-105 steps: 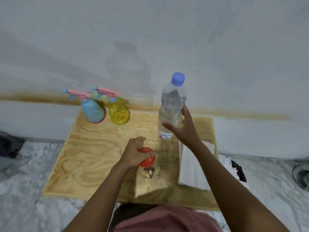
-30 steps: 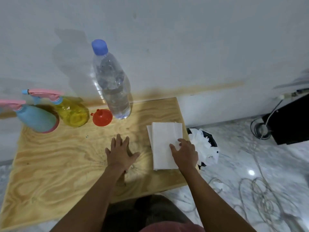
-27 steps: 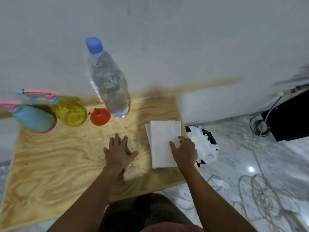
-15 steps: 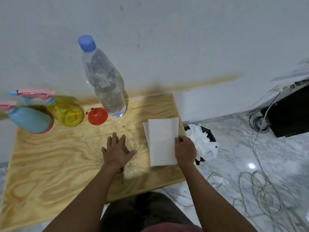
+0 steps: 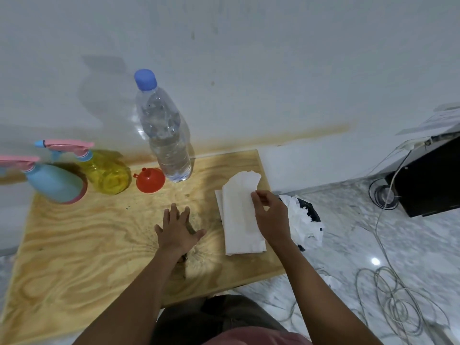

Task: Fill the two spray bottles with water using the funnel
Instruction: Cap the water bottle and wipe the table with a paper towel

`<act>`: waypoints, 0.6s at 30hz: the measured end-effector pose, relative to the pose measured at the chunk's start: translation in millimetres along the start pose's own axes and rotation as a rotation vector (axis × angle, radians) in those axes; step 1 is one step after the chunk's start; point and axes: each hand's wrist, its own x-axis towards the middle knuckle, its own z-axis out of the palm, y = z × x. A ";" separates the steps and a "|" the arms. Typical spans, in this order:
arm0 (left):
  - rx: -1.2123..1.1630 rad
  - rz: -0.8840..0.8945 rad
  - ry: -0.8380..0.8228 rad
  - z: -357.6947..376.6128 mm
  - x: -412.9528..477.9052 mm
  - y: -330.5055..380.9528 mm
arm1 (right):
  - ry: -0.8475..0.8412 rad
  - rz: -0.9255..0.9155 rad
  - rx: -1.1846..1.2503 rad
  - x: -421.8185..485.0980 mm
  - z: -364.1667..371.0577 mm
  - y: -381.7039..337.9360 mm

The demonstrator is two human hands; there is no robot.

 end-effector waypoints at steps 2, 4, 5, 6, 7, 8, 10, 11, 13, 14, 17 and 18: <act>0.002 0.000 0.002 -0.4 -0.2 0.1 | -0.013 -0.038 0.015 0.1 -3.5 -10.0; 0.008 -0.001 -0.002 0.0 0.7 0.4 | -0.007 -0.067 0.026 -0.3 -7.0 -17.3; 0.007 -0.002 -0.003 0.0 1.0 0.1 | 0.003 -0.084 0.032 -1.2 -8.9 -20.8; 0.005 -0.003 -0.004 0.2 1.2 -0.3 | 0.009 -0.101 0.040 -2.1 -10.6 -24.1; 0.003 -0.003 -0.004 0.2 1.1 -0.6 | 0.005 -0.111 0.048 -3.0 -12.0 -27.6; 0.002 -0.003 -0.004 0.3 1.2 -0.6 | 0.001 -0.113 0.058 -3.2 -13.0 -30.1; 0.002 -0.003 -0.002 0.7 1.1 -0.3 | 0.015 -0.108 0.084 -2.6 -15.6 -34.5; 0.002 -0.002 0.001 0.7 1.3 0.1 | 0.016 -0.106 0.098 -1.9 -17.0 -37.7; -0.002 0.002 0.006 0.8 1.6 0.8 | 0.006 -0.109 0.134 -0.8 -19.3 -44.7; -0.003 0.004 0.010 1.2 1.6 0.9 | 0.011 -0.119 0.157 -0.6 -20.5 -48.8; -0.003 0.003 0.011 1.2 1.8 -0.1 | 0.006 -0.125 0.212 1.2 -22.0 -60.5; -0.002 0.004 0.005 1.1 1.4 -0.2 | 0.001 -0.120 0.226 1.2 -22.6 -63.2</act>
